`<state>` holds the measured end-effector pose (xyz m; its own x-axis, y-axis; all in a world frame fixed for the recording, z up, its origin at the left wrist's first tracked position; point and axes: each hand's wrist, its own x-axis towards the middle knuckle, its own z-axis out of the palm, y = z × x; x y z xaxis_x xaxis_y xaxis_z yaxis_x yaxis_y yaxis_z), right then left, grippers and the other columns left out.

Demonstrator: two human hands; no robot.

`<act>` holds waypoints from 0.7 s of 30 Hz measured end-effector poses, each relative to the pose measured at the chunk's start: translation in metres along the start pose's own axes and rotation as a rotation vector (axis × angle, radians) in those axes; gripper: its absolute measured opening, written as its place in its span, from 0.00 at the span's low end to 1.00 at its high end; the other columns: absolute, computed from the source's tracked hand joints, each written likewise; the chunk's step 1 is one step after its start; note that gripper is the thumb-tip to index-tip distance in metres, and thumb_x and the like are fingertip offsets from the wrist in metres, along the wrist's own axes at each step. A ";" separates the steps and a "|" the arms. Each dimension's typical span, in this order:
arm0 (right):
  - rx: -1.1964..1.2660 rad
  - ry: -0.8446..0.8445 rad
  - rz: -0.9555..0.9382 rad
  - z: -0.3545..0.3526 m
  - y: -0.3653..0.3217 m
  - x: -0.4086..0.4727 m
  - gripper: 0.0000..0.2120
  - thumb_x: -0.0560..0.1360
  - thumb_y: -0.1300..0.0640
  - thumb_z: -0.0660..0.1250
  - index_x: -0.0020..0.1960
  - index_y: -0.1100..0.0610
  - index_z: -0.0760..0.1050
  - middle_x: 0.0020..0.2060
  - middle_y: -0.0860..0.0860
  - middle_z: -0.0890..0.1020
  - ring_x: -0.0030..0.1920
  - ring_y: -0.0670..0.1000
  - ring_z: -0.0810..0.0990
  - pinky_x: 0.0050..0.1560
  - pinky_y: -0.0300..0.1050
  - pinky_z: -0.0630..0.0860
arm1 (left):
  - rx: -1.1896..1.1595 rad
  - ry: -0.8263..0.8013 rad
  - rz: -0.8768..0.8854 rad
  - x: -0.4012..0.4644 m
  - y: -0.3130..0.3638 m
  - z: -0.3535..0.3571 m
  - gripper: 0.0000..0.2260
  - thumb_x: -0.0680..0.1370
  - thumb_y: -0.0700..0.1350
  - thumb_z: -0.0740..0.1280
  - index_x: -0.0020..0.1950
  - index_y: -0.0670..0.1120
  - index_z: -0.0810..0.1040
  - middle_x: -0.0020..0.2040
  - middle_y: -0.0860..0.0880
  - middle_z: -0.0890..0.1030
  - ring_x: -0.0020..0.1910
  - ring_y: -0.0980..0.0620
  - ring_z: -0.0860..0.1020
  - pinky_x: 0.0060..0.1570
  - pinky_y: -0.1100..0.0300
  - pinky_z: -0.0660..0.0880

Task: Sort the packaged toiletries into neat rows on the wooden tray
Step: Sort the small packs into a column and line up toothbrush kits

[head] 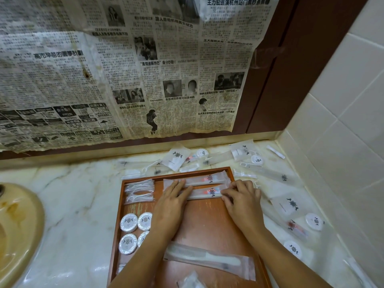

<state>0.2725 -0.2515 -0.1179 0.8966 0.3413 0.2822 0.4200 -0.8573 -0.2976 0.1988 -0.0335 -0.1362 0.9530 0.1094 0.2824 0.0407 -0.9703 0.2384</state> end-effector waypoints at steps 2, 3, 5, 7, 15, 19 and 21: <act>0.020 -0.008 0.011 -0.001 0.000 -0.002 0.06 0.70 0.52 0.75 0.47 0.46 0.84 0.47 0.44 0.76 0.53 0.49 0.69 0.50 0.45 0.56 | -0.030 0.007 0.005 0.000 0.000 0.000 0.22 0.71 0.40 0.77 0.64 0.50 0.80 0.66 0.46 0.79 0.66 0.43 0.76 0.60 0.45 0.77; 0.038 -0.008 0.025 -0.001 0.000 -0.003 0.07 0.70 0.52 0.75 0.48 0.46 0.84 0.47 0.44 0.76 0.54 0.49 0.69 0.52 0.46 0.58 | -0.048 0.012 0.008 0.000 -0.001 0.000 0.22 0.72 0.41 0.76 0.65 0.49 0.79 0.67 0.45 0.78 0.67 0.43 0.75 0.62 0.44 0.75; 0.069 0.003 0.052 -0.004 -0.001 -0.007 0.09 0.70 0.53 0.75 0.49 0.46 0.83 0.48 0.44 0.77 0.54 0.49 0.69 0.54 0.46 0.58 | -0.084 0.019 -0.008 -0.004 -0.001 -0.003 0.22 0.73 0.41 0.75 0.68 0.48 0.78 0.69 0.44 0.76 0.70 0.43 0.73 0.68 0.43 0.69; 0.092 0.023 0.071 -0.010 -0.003 -0.012 0.09 0.70 0.54 0.75 0.50 0.46 0.83 0.48 0.44 0.77 0.55 0.49 0.70 0.52 0.43 0.54 | -0.138 0.028 -0.048 -0.010 0.000 -0.009 0.23 0.73 0.41 0.75 0.68 0.47 0.77 0.69 0.43 0.75 0.70 0.42 0.73 0.69 0.45 0.65; 0.224 -0.009 0.107 -0.032 -0.016 -0.062 0.09 0.71 0.58 0.74 0.47 0.46 0.82 0.47 0.41 0.77 0.55 0.47 0.70 0.48 0.45 0.57 | -0.419 0.038 -0.182 -0.051 0.024 -0.050 0.13 0.77 0.38 0.67 0.59 0.48 0.82 0.60 0.50 0.78 0.60 0.50 0.74 0.63 0.59 0.69; 0.257 -0.058 0.091 -0.041 -0.024 -0.099 0.08 0.71 0.58 0.75 0.47 0.46 0.82 0.44 0.39 0.76 0.51 0.46 0.71 0.47 0.46 0.61 | -0.418 -0.136 -0.156 -0.079 0.040 -0.062 0.10 0.77 0.42 0.68 0.57 0.51 0.82 0.53 0.54 0.79 0.54 0.53 0.74 0.57 0.61 0.70; 0.294 -0.086 0.094 -0.047 -0.028 -0.116 0.08 0.71 0.59 0.75 0.46 0.47 0.82 0.42 0.38 0.75 0.50 0.45 0.72 0.48 0.47 0.66 | -0.406 -0.230 -0.129 -0.089 0.046 -0.065 0.09 0.77 0.44 0.68 0.56 0.52 0.82 0.52 0.55 0.79 0.54 0.54 0.74 0.57 0.60 0.70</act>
<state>0.1505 -0.2853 -0.1000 0.9367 0.3078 0.1665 0.3460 -0.7428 -0.5732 0.0960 -0.0740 -0.0898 0.9914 0.1286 0.0251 0.0862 -0.7842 0.6145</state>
